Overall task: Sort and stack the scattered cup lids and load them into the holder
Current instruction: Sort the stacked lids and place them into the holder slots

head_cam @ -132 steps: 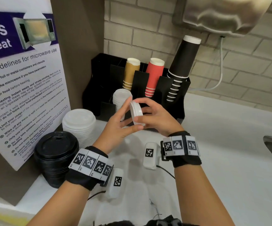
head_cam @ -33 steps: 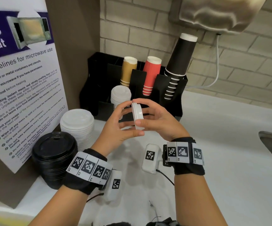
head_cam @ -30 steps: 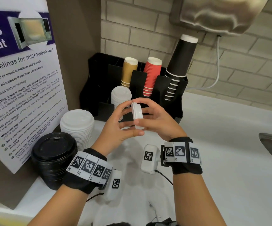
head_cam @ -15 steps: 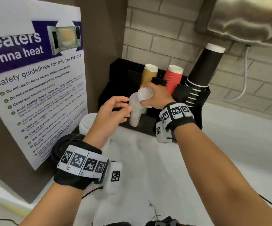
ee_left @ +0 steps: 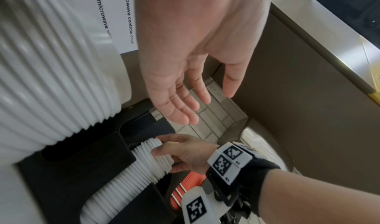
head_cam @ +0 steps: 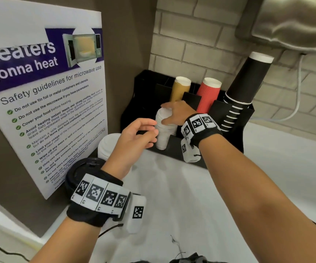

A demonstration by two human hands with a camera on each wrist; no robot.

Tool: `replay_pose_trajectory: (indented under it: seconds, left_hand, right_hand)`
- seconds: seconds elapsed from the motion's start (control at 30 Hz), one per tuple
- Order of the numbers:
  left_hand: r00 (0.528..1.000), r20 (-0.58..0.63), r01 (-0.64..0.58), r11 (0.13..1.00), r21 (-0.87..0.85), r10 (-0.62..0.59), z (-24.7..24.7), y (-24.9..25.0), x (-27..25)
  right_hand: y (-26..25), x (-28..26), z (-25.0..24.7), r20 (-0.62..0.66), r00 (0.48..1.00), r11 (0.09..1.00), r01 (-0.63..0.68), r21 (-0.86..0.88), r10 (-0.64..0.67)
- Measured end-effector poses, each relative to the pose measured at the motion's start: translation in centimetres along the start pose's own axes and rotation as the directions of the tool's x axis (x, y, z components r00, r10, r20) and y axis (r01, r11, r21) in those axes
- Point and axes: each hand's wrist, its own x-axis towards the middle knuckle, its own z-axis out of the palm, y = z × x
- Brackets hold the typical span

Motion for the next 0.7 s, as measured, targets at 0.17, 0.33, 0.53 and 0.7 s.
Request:
replay_pose_trajectory:
  seconds: [0.17, 0.33, 0.53, 0.7]
  left_hand:
    - [1.0, -0.002, -0.007, 1.0, -0.016, 0.007, 0.4, -0.1, 0.0]
    - [1.0, 0.009, -0.014, 0.999, -0.032, 0.014, 0.8, -0.1, -0.1]
    - [1.0, 0.017, -0.011, 1.0, -0.029, 0.011, 0.7, -0.2, -0.1]
    - [1.0, 0.012, -0.026, 1.0, -0.014, 0.026, 0.5, 0.2, -0.1]
  right_hand:
    - [-1.0, -0.3, 0.0, 0.066, 0.998, 0.979, 0.037, -0.2, -0.024]
    - [-1.4, -0.7, 1.4, 0.08, 0.997, 0.952, 0.013, -0.306, 0.012]
    - [-1.8, -1.4, 3.5, 0.081, 0.992, 0.943, -0.068, -0.325, 0.099]
    - [-1.7, -1.8, 3.1, 0.107, 0.99, 0.942, -0.053, -0.331, 0.093]
